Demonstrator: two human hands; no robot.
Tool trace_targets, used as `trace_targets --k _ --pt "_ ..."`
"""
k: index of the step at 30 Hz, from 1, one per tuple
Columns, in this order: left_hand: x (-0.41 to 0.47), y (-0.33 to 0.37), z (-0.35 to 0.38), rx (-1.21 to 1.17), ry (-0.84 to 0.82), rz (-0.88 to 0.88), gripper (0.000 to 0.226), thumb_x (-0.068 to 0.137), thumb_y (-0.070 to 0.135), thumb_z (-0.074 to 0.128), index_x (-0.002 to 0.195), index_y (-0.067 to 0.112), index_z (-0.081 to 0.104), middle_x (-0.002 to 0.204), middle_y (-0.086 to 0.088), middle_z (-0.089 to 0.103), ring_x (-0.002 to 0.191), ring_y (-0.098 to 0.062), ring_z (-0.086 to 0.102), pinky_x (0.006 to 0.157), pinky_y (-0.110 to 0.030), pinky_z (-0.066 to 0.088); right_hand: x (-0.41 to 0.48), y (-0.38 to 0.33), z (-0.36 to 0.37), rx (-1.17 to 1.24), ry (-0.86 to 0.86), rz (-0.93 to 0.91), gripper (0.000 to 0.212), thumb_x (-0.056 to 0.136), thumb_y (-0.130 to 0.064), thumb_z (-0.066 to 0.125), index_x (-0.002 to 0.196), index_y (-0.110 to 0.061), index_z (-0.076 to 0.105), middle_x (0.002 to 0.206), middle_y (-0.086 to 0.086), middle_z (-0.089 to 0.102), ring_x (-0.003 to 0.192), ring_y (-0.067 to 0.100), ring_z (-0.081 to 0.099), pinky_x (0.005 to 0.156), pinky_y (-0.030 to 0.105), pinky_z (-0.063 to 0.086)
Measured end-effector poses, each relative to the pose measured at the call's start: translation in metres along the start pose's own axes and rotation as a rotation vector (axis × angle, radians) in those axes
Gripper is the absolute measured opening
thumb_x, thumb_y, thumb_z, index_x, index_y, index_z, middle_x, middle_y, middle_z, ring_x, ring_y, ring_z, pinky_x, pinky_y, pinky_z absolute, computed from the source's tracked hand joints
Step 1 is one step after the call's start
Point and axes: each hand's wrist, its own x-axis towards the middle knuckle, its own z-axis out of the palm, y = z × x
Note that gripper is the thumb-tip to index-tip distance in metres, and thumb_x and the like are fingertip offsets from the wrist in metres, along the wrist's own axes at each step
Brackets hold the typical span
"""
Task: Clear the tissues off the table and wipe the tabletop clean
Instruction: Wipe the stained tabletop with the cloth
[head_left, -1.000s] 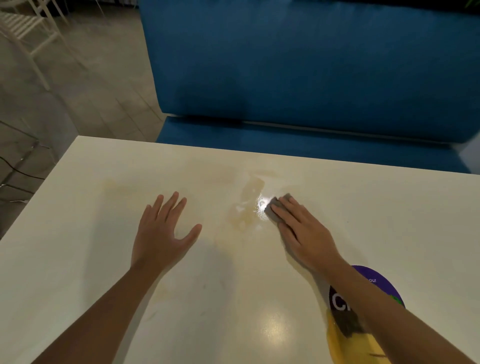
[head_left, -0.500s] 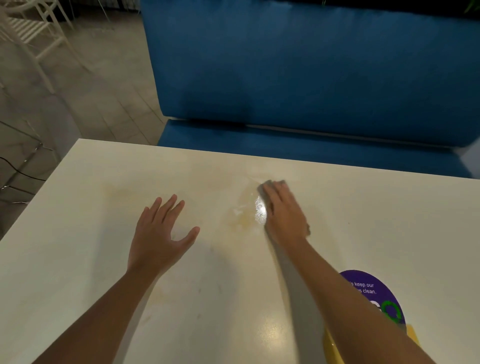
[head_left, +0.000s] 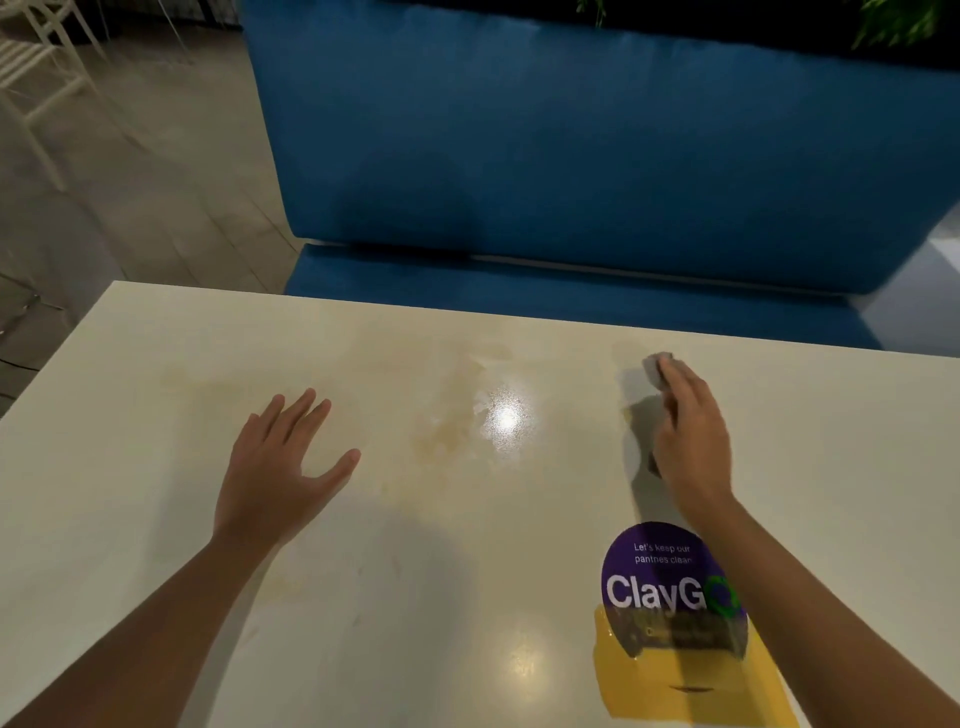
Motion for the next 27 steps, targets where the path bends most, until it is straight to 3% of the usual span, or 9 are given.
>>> trace_targets --k 3,6,10,15,18,21,23,27 --pt "0.0 0.0 0.0 -0.007 0.007 -0.002 0.075 0.078 0.064 0.035 0.131 0.015 0.052 0.144 -0.003 0.043 0.136 -0.029 0.034 0.11 -0.049 0.027 -0.002 0.026 0.002 -0.121 -0.113 0.088 0.045 0.1 -0.029 0.031 0.144 -0.018 0.03 0.15 0.004 0.03 0.137 0.023 0.027 0.11 0.043 0.029" --pt "0.001 0.0 0.001 0.001 0.005 -0.01 0.075 0.077 0.065 0.035 0.131 0.015 0.052 0.144 -0.002 0.044 0.136 -0.028 0.034 0.11 -0.047 0.027 -0.002 0.032 0.018 -0.327 -0.164 0.09 0.061 0.093 -0.043 0.017 0.144 -0.011 0.03 0.149 0.01 0.03 0.136 0.029 0.024 0.11 0.046 0.025" --pt "0.001 -0.001 0.001 -0.008 0.001 -0.013 0.077 0.077 0.067 0.034 0.133 0.017 0.05 0.146 0.0 0.041 0.138 -0.026 0.031 0.111 -0.046 0.025 0.007 0.005 0.045 -0.42 -0.099 0.087 0.061 0.091 -0.039 0.011 0.137 -0.005 0.034 0.138 0.014 0.038 0.128 0.03 0.029 0.103 0.045 0.03" --pt "0.001 -0.001 -0.001 -0.016 -0.006 -0.02 0.079 0.077 0.07 0.03 0.135 0.018 0.048 0.148 0.002 0.038 0.14 -0.024 0.028 0.113 -0.046 0.022 -0.009 -0.051 0.085 -0.247 -0.205 -0.03 0.053 0.099 -0.034 0.019 0.147 -0.011 0.018 0.155 0.006 0.016 0.144 0.021 0.008 0.116 0.031 0.006" --pt "0.001 -0.001 -0.001 -0.024 -0.016 -0.025 0.08 0.077 0.071 0.028 0.136 0.02 0.046 0.149 0.003 0.035 0.141 -0.022 0.025 0.114 -0.045 0.019 -0.023 -0.061 0.085 -0.181 -0.282 -0.207 0.057 0.095 -0.038 0.014 0.146 -0.016 0.025 0.154 -0.001 0.021 0.143 0.014 0.013 0.115 0.026 0.016" --pt "0.0 0.0 -0.001 -0.025 -0.015 -0.031 0.081 0.076 0.071 0.028 0.136 0.02 0.046 0.149 0.003 0.035 0.141 -0.022 0.024 0.114 -0.044 0.018 -0.022 -0.043 0.064 -0.106 -0.357 -0.296 0.064 0.089 -0.049 0.011 0.144 -0.024 0.03 0.153 -0.01 0.023 0.141 0.003 0.016 0.11 0.014 0.014" --pt "0.001 0.0 -0.001 -0.019 -0.012 -0.031 0.08 0.077 0.071 0.028 0.136 0.02 0.047 0.149 0.003 0.035 0.141 -0.022 0.025 0.114 -0.043 0.019 -0.015 -0.02 0.049 -0.115 -0.335 -0.298 0.058 0.092 -0.048 0.018 0.143 -0.026 0.032 0.151 -0.011 0.026 0.138 0.004 0.023 0.109 0.016 0.016" --pt "0.001 -0.001 0.0 -0.016 -0.016 -0.029 0.081 0.077 0.073 0.027 0.136 0.021 0.047 0.149 0.004 0.035 0.141 -0.021 0.025 0.114 -0.043 0.018 0.015 0.015 0.038 -0.158 -0.24 -0.072 0.046 0.101 -0.031 0.027 0.146 -0.023 0.025 0.153 -0.003 0.024 0.141 0.014 0.021 0.111 0.03 0.02"
